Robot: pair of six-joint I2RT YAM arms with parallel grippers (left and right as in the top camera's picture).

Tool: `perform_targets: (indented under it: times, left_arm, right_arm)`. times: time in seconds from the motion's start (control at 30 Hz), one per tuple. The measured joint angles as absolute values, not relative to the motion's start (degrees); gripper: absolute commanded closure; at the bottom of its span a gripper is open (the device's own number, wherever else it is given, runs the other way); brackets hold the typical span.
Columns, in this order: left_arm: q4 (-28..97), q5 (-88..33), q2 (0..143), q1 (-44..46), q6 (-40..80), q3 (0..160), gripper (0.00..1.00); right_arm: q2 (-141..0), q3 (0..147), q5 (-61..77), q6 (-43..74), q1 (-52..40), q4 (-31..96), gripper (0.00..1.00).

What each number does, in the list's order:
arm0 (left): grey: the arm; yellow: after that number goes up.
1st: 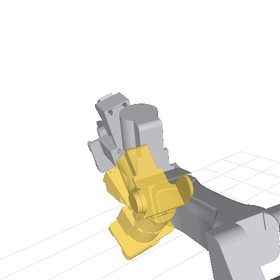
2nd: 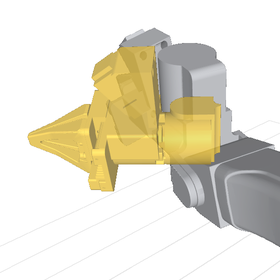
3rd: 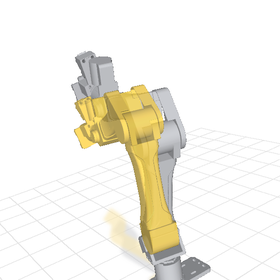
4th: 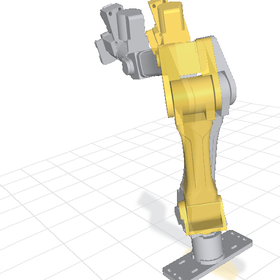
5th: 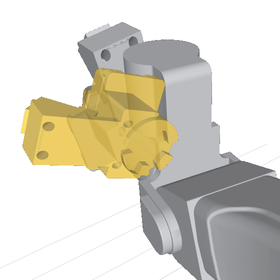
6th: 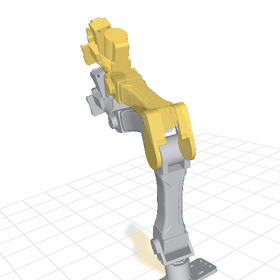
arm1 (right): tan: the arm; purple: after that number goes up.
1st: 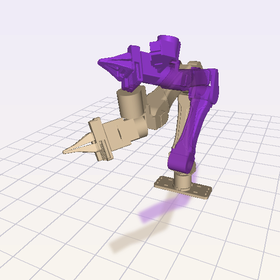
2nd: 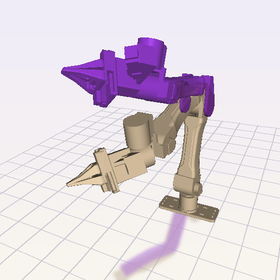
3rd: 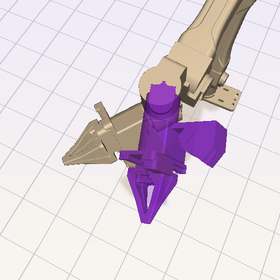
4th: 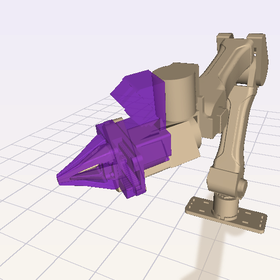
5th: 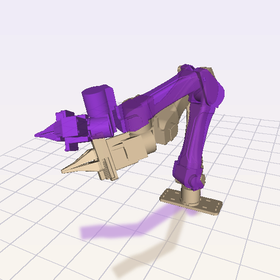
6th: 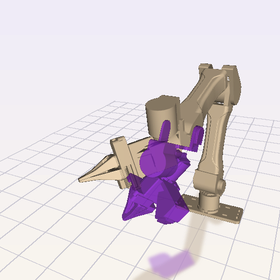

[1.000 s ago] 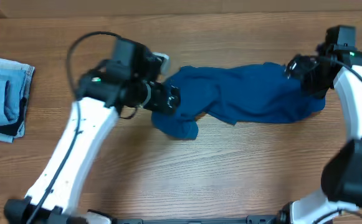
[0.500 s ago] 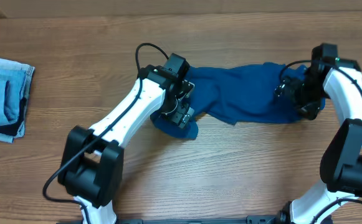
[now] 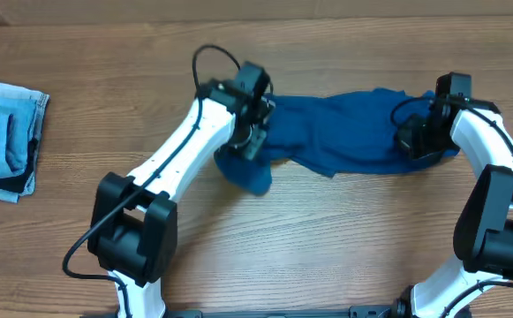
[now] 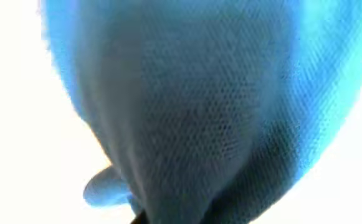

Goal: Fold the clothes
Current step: 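Grasp the shirt's left end with the left gripper and stretch it out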

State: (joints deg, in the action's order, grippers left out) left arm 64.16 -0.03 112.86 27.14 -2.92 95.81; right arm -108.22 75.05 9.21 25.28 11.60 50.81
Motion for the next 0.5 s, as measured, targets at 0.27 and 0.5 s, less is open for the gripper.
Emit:
perform_targets:
  times: [0.27,0.5]
  left_arm:
    - [86.26,5.91,113.25,22.85,-0.99,130.93,0.96]
    - [96.75,8.93,112.01,21.34,1.93,145.01,0.96]
  right_arm:
    - [-86.63,83.13,8.58,23.24,11.57,56.62,0.96]
    - [-75.11,83.26,3.57,22.87,11.57,59.79,0.96]
